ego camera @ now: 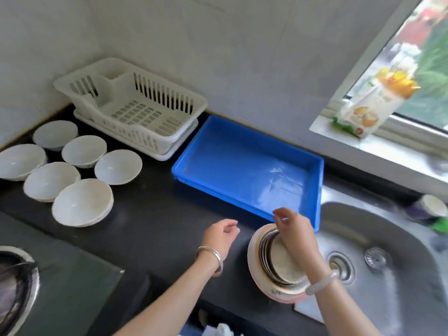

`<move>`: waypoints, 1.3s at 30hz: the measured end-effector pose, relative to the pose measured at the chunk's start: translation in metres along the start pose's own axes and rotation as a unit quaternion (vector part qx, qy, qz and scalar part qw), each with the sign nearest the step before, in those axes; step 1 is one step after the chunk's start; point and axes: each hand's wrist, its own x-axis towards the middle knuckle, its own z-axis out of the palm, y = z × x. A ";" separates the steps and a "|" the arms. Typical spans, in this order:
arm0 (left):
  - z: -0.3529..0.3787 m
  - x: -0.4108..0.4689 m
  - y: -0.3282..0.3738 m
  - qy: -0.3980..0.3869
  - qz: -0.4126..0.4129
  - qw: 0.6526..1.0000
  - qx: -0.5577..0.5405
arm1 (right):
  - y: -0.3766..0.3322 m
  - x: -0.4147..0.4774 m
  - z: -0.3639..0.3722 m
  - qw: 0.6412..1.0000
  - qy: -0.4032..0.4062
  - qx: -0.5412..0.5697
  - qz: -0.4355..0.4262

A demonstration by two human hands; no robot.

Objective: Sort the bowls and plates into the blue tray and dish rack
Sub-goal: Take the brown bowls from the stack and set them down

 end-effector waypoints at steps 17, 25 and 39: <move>0.072 -0.010 0.017 -0.020 0.108 0.978 0.179 | 0.079 -0.041 -0.006 0.992 0.098 -0.055 0.055; 0.064 -0.007 0.009 -0.006 0.113 0.983 0.142 | 0.066 -0.031 -0.016 0.996 0.051 -0.049 0.054; 0.089 -0.012 0.020 0.029 0.094 0.974 0.207 | 0.103 -0.052 -0.046 0.970 0.080 0.185 0.134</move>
